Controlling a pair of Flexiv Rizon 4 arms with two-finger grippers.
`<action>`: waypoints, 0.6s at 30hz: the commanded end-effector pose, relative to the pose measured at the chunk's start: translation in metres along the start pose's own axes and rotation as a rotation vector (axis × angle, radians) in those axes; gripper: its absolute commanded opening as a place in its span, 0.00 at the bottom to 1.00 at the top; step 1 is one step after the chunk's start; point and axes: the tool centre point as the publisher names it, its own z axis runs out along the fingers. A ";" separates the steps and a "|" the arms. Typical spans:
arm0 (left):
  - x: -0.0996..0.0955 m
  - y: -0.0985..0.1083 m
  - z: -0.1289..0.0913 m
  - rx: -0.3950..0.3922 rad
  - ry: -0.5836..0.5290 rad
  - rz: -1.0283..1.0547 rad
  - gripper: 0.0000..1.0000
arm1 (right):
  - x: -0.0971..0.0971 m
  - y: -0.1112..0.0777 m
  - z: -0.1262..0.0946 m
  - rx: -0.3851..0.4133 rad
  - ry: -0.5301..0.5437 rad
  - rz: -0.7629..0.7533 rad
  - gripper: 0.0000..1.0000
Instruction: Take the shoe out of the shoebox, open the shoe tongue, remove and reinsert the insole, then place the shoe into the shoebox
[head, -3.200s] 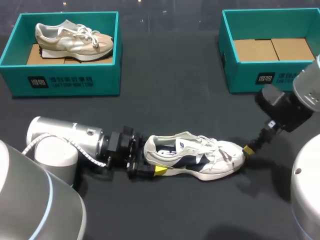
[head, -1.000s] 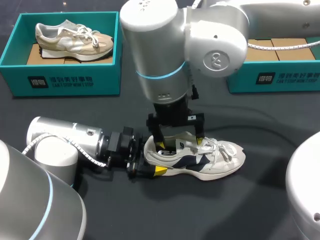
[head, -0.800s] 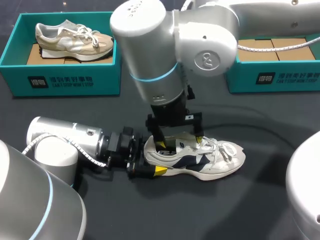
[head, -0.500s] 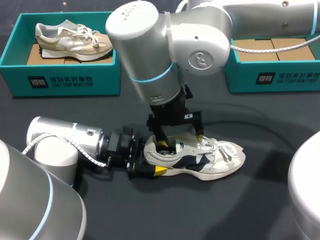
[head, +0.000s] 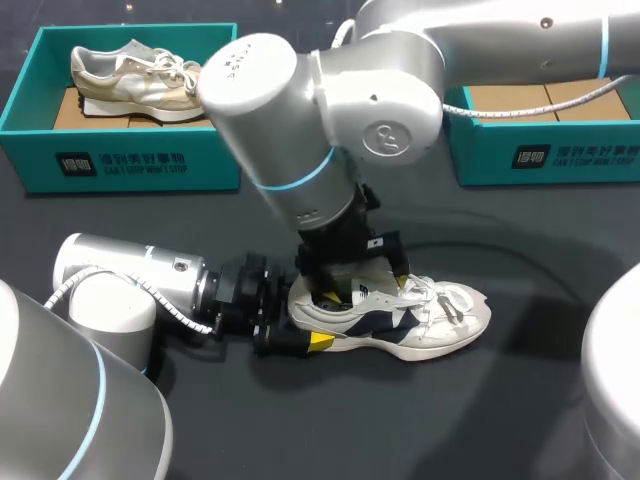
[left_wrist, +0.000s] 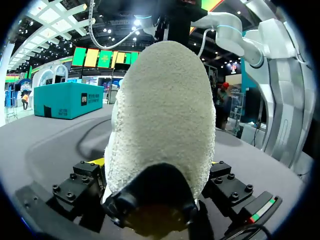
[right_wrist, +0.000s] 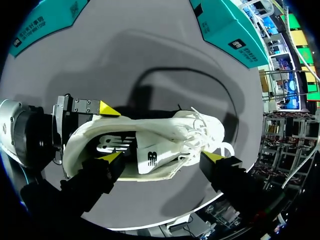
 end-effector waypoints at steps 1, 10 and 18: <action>0.001 0.002 0.001 -0.001 -0.003 -0.001 0.00 | 0.008 -0.007 0.007 -0.012 -0.068 0.127 0.96; 0.001 0.002 0.001 -0.001 -0.003 -0.001 0.00 | 0.006 -0.007 0.019 -0.022 -0.077 0.137 0.82; 0.001 0.002 0.001 -0.001 -0.003 -0.001 0.00 | 0.002 -0.004 0.023 -0.023 -0.078 0.149 0.68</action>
